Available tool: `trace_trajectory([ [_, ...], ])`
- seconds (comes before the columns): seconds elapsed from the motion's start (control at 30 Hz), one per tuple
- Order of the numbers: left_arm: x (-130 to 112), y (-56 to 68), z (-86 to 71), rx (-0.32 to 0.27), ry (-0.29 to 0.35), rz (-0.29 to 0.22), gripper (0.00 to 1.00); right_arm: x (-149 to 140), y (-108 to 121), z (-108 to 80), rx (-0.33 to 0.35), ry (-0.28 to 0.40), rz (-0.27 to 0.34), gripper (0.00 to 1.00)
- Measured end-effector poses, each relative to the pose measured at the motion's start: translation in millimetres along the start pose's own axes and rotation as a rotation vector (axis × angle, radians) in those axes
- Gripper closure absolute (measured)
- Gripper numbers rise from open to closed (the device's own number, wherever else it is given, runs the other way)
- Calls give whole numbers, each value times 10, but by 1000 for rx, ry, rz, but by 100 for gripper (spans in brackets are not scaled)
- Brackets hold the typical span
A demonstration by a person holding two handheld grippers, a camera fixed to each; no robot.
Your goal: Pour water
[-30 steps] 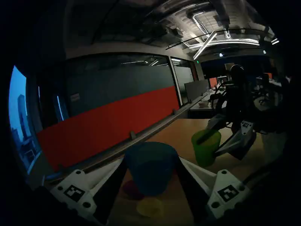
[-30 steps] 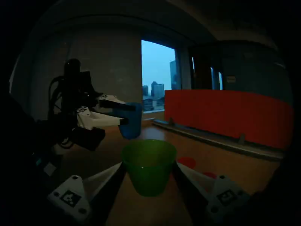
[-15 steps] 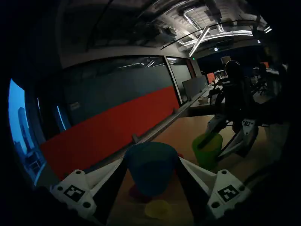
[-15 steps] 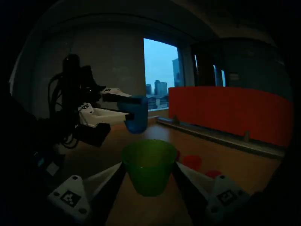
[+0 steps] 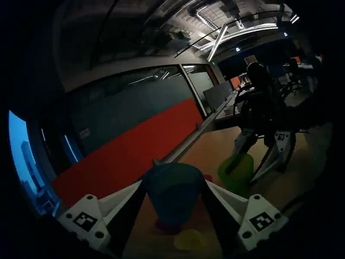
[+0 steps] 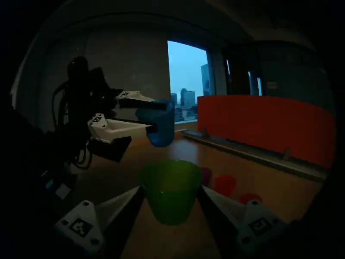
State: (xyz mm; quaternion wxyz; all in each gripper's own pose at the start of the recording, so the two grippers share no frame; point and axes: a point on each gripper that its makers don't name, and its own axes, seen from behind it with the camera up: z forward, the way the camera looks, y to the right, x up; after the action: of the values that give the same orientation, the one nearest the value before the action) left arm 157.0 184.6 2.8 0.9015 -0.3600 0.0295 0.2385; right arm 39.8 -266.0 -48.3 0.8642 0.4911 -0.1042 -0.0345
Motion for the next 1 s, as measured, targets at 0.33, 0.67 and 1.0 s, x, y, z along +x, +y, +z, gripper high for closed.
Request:
trace_trajectory([
  [0.33, 57, -27, -52, 5, 16, 58, 14, -88, -65, 37, 20, -15, -3, 1],
  [0.67, 123, -32, -91, 10, 29, 122, 14, -136, -153, 111, 44, -25, -4, 1],
  [1.0, 170, -21, -119, 2, 40, 172, 14, -123, -241, 182, 70, -26, -5, 1],
])
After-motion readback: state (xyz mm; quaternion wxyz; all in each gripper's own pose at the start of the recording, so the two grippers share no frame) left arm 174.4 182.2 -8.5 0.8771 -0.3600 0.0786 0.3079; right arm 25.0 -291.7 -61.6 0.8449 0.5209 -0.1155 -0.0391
